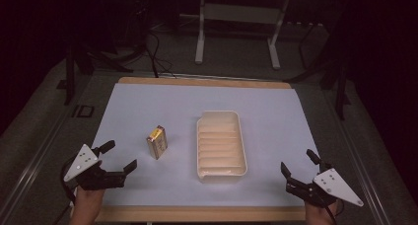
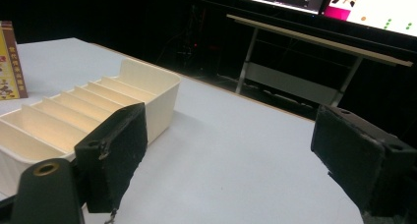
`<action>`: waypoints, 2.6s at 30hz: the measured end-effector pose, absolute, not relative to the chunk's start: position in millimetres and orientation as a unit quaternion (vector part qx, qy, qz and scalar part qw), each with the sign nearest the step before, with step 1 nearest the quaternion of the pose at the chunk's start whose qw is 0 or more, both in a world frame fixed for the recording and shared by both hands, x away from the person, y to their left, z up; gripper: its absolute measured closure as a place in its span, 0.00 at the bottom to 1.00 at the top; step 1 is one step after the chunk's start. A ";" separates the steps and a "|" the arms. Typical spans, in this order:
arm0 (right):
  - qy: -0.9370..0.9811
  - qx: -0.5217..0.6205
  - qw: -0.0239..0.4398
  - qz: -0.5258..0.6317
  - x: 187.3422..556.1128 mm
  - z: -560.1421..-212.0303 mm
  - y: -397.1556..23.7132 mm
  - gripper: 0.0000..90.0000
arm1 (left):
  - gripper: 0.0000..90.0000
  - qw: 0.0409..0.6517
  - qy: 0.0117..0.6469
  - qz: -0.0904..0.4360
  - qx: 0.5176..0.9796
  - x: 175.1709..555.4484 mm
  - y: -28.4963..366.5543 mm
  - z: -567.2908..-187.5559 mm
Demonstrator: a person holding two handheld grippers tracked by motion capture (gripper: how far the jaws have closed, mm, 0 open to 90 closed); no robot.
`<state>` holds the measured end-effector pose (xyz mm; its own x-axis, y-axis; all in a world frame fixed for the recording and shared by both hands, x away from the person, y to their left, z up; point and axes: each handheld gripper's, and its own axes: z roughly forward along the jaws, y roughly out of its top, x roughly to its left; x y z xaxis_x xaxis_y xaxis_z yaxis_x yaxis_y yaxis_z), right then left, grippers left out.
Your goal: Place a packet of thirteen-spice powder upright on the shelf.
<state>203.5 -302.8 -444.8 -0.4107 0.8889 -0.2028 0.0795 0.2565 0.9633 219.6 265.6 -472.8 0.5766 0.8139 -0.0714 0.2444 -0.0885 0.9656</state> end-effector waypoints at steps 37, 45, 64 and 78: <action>0.738 0.315 0.370 0.468 201.2 -454.2 -292.5 0.16 | 0.00 0.368 0.416 0.137 0.820 241.9 245.2 -417.5; 0.739 0.314 0.371 0.466 202.0 -454.7 -291.7 0.16 | 0.00 0.326 0.419 0.109 0.840 243.6 246.2 -415.2; 0.741 0.313 0.369 0.466 202.6 -455.5 -290.9 0.16 | 0.00 0.235 0.410 0.038 0.880 246.3 238.3 -427.8; 0.745 0.310 0.366 0.464 202.7 -456.5 -289.3 0.16 | 0.00 0.158 0.408 0.002 0.899 251.1 229.1 -435.4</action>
